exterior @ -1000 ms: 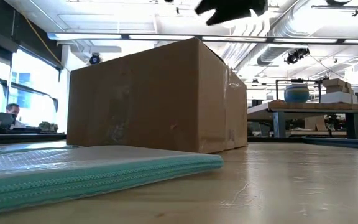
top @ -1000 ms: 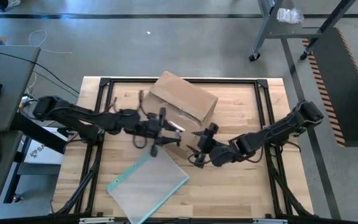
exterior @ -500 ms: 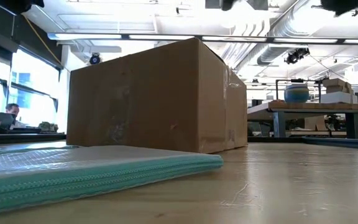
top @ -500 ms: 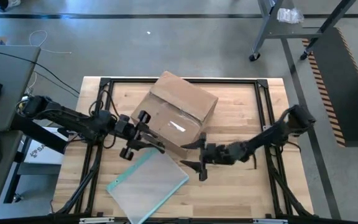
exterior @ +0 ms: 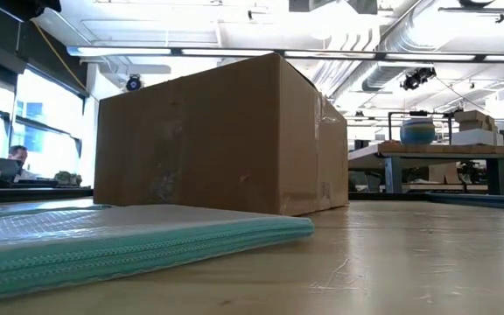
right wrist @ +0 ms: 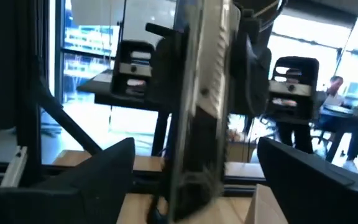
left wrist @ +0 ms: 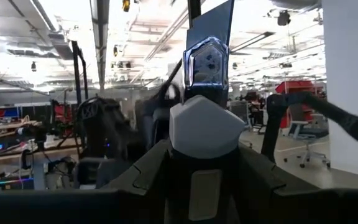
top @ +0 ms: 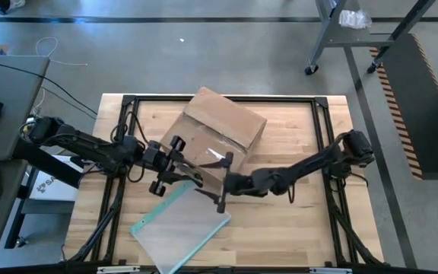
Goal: Unpack boxes
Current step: Open the cardboard box using the black cutter
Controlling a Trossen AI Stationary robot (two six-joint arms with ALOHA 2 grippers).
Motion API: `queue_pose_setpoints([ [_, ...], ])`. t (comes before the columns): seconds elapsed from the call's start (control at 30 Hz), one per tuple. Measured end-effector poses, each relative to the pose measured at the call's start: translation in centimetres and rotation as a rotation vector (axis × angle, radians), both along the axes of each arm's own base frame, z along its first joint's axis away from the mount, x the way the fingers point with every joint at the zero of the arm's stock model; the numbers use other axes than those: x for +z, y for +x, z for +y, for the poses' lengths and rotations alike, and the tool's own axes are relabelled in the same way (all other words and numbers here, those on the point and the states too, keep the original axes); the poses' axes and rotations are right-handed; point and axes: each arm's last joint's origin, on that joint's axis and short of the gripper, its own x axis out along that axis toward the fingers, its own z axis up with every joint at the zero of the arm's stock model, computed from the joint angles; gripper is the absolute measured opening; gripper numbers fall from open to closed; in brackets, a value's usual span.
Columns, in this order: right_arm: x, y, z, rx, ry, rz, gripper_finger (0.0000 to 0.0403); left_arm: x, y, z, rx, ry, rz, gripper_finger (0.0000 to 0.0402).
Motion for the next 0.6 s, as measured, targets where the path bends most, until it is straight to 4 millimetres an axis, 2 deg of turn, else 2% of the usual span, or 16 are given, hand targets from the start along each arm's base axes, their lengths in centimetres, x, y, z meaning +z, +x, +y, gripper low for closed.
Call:
queue_pose_setpoints([
  [0.1,0.9,0.5,0.2,0.001,0.030,0.057,0.0330,0.0,0.0,0.0,0.001,0.000,0.000,0.0112],
  [0.23,1.6,0.7,0.3,0.000,0.046,0.071,0.0297,0.0,0.0,0.0,0.002,-0.001,0.000,0.0112],
  [0.33,1.6,0.7,0.2,-0.004,0.061,0.070,0.0251,0.0,0.0,0.0,0.004,-0.001,0.002,0.0112],
  [0.53,1.3,1.0,-0.7,-0.016,0.130,0.094,0.0126,-0.1,0.0,0.1,0.016,-0.003,0.009,0.0112],
  [0.6,1.3,1.0,-0.7,-0.019,0.131,0.092,0.0112,-0.1,0.0,0.1,0.019,-0.005,0.010,0.0112],
])
